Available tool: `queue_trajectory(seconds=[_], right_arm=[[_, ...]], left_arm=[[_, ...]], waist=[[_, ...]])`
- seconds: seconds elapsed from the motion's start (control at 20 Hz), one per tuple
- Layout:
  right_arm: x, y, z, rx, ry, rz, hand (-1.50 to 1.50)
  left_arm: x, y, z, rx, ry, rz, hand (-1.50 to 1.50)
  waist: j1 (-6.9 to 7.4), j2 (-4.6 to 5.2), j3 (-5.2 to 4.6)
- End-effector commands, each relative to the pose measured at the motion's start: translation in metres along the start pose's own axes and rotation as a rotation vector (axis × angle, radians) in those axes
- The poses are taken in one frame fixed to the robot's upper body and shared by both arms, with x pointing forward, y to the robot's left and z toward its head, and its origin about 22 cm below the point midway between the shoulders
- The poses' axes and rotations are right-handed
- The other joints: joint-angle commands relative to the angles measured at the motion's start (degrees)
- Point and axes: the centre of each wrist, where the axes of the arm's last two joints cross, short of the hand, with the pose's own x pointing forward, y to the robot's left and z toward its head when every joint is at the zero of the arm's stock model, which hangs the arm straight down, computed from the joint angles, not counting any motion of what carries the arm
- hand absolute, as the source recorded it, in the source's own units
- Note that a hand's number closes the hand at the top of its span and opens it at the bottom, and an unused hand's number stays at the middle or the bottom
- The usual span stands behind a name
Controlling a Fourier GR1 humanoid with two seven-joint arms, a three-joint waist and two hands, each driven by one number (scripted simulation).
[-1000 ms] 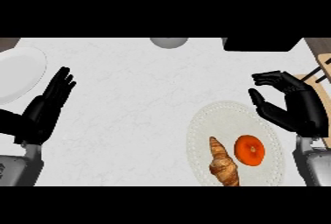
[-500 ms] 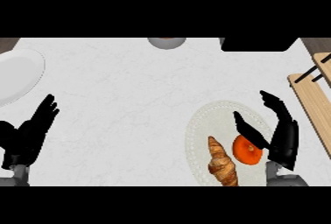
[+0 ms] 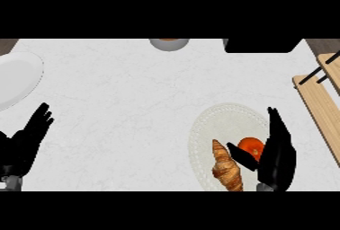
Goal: Pick the squash from the placemat and place it in the tiered shelf
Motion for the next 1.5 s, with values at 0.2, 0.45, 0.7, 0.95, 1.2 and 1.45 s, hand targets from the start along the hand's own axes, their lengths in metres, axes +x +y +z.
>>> queue_trajectory(seconds=[0.2, 0.45, 0.7, 0.95, 1.2, 1.45], right_arm=[[0.035, -0.001, 0.025, 0.252, 0.174, 0.464, -1.5], [0.076, -0.018, 0.031, 0.348, 0.206, 0.645, -1.5], [0.077, -0.032, 0.026, 0.385, 0.256, 0.762, -1.5], [0.082, -0.036, 0.003, 0.412, 0.258, 0.779, -1.5], [0.063, -0.035, -0.004, 0.444, 0.298, 0.788, -1.5], [0.06, -0.019, -0.012, 0.428, 0.298, 0.8, -1.5]], left_arm=[[-0.005, -0.002, 0.002, -0.016, -0.002, 0.012, 0.0], [-0.003, -0.013, -0.002, -0.014, -0.024, 0.008, 0.0], [0.006, -0.012, 0.003, -0.027, -0.034, 0.004, 0.0], [0.001, -0.023, -0.004, -0.012, -0.026, 0.007, 0.0], [0.008, -0.01, -0.005, -0.012, -0.027, 0.008, 0.0], [-0.006, 0.005, 0.007, -0.014, -0.016, 0.008, 0.0]], waist=[[1.14, 0.35, 0.1], [1.21, 0.42, 0.37], [1.11, 0.23, 0.53], [0.83, 0.47, 0.54], [0.65, 0.42, 0.59], [1.11, 0.45, 0.6]])
